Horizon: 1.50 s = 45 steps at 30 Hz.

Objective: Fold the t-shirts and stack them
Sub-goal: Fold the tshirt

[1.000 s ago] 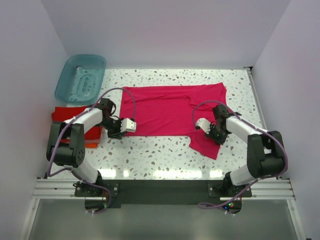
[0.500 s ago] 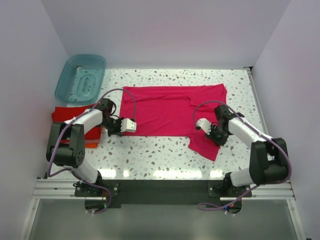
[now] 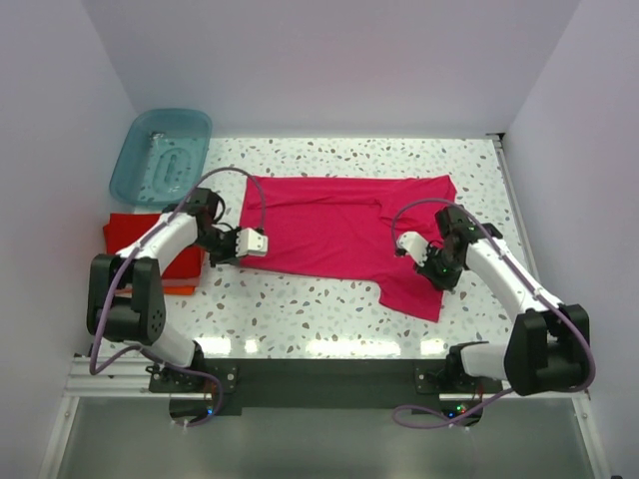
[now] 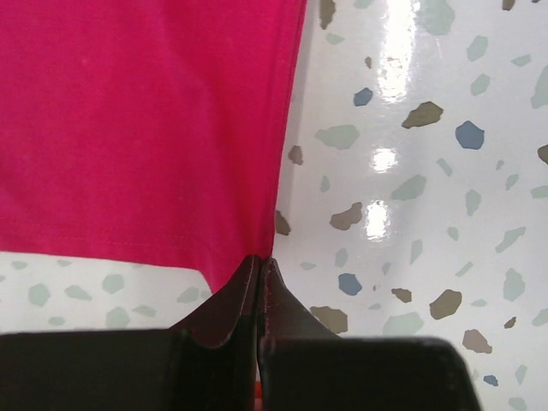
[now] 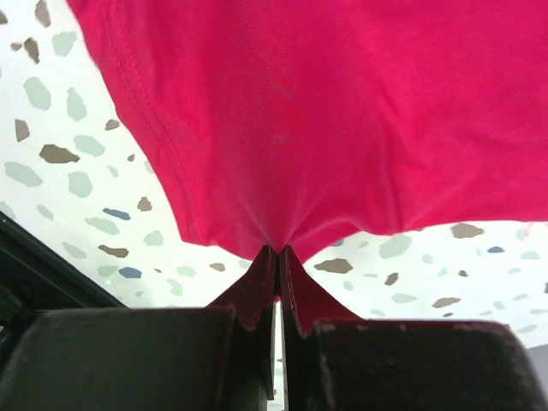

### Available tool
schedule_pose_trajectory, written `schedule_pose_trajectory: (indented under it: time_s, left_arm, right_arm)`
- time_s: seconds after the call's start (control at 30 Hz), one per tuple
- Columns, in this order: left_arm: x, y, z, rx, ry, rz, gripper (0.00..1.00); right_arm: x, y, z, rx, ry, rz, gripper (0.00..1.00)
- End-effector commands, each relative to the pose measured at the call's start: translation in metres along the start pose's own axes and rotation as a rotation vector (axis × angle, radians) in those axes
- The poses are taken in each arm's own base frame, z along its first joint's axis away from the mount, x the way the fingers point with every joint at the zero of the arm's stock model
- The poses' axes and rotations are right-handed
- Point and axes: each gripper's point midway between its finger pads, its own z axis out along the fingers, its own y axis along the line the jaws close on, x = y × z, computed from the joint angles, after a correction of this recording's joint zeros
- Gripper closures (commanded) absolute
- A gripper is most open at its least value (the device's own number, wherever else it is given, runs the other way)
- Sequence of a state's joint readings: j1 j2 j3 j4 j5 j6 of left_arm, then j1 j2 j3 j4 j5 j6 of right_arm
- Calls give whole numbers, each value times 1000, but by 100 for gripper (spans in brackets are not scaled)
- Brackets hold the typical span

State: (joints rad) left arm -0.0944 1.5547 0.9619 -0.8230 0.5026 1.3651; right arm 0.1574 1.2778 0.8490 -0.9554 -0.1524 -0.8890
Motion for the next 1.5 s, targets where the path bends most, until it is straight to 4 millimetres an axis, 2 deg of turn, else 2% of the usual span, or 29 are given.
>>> schedule_pose_trajectory:
  time_s: [0.0, 0.23, 0.5, 0.63, 0.8, 0.83, 0.9, 0.93, 0.97, 1.1, 1.17, 1.33, 1.47]
  left_arm:
    - [-14, 19, -16, -34, -58, -25, 100]
    - [-17, 33, -17, -39, -72, -17, 100]
    - [-17, 57, -18, -55, -81, -30, 100]
    - [-16, 70, -19, -63, -91, -42, 100]
    - [-21, 94, -23, -84, -112, -62, 100]
    - [-18, 97, -18, -79, -111, -79, 100]
    - [-21, 110, -21, -100, -116, -75, 100]
    - [-19, 113, -16, -94, -115, -95, 100]
    - [-21, 122, -19, -112, -120, -92, 100]
    - [-18, 144, -11, -120, -119, -124, 100]
    - [-20, 157, -12, -139, -120, -122, 100]
    - [-13, 172, -3, -142, -107, -139, 100]
    - [-8, 172, 4, -126, -98, -148, 100]
  right_arm:
    - [-13, -18, -14, 26, -24, -10, 100]
    - [-34, -49, -30, 45, -16, -76, 100]
    - [-47, -77, -38, 15, 39, -175, 100]
    - [-59, -103, -39, 11, 50, -197, 100]
    - [-66, -132, -37, 0, 68, -209, 100]
    - [-70, -143, -35, -1, 67, -202, 100]
    - [-72, -150, -34, -12, 72, -205, 100]
    - [-76, -159, -37, 7, 65, -207, 100]
    - [-76, -163, -29, -9, 75, -210, 100]
    - [-82, -181, -23, 0, 80, -223, 100]
    - [-82, -185, -14, -16, 91, -224, 100]
    - [-84, -199, -10, -6, 89, -212, 100]
    - [-86, -204, -9, -1, 90, -221, 100]
